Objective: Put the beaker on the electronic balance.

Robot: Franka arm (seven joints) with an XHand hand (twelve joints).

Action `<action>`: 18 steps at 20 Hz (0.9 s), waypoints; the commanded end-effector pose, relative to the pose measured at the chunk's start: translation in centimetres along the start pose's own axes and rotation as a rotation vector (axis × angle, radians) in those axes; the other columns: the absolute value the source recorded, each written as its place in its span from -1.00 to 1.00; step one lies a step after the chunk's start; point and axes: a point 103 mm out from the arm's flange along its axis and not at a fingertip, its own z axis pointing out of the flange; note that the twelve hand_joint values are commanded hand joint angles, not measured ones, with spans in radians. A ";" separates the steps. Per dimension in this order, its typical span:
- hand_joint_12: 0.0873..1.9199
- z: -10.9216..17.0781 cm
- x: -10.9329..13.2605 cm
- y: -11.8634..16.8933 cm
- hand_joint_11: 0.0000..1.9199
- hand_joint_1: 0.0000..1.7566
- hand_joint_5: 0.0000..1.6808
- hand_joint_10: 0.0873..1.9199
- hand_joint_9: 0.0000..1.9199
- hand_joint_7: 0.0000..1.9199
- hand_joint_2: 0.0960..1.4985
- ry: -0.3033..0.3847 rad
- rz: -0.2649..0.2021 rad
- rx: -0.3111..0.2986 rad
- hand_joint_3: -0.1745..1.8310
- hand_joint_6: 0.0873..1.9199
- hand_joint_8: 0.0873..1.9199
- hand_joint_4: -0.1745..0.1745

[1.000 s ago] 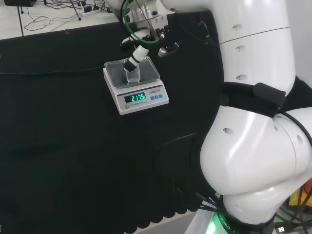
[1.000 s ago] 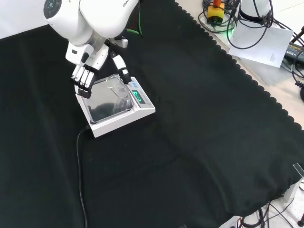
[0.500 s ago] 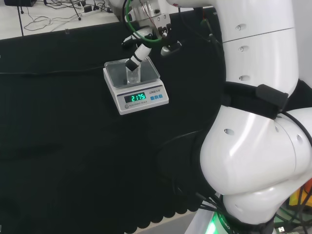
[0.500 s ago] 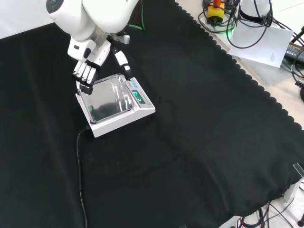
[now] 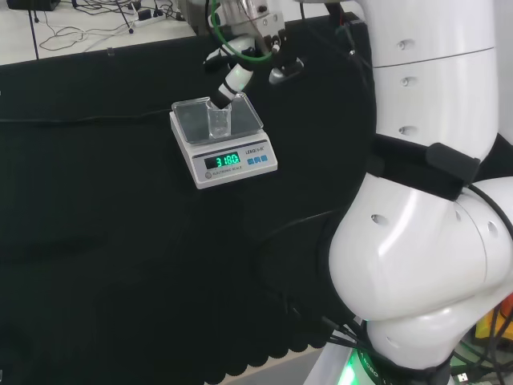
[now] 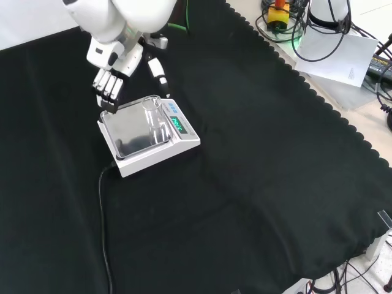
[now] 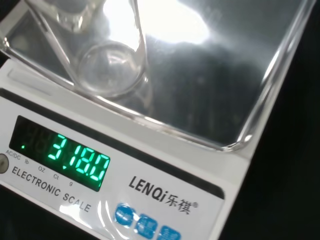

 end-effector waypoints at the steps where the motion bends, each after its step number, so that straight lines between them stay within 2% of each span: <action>1: 0.40 -4.9 -0.6 -6.0 -1.00 -0.50 -0.60 -0.21 -1.00 -0.99 -0.21 -0.078 0.041 0.002 -0.80 -0.94 -0.46 -0.11; 4: 0.41 -6.1 -0.1 -10.0 -1.00 -0.49 -0.60 -0.15 -0.97 -0.97 -0.17 -0.127 0.056 -0.014 -0.80 -0.95 -0.43 -0.11; 8: 0.43 -6.1 0.8 -14.8 -1.00 -0.49 -0.57 -0.13 -0.92 -0.93 -0.11 -0.148 0.061 -0.021 -0.78 -0.95 -0.41 -0.12; 14: 0.44 -4.3 2.1 -19.5 -1.00 -0.49 -0.55 -0.12 -0.87 -0.89 -0.06 -0.148 0.063 -0.037 -0.76 -0.94 -0.39 -0.14; 18: 0.45 -3.2 3.1 -21.4 -1.00 -0.48 -0.53 -0.11 -0.84 -0.86 -0.03 -0.161 0.060 -0.031 -0.76 -0.94 -0.37 -0.16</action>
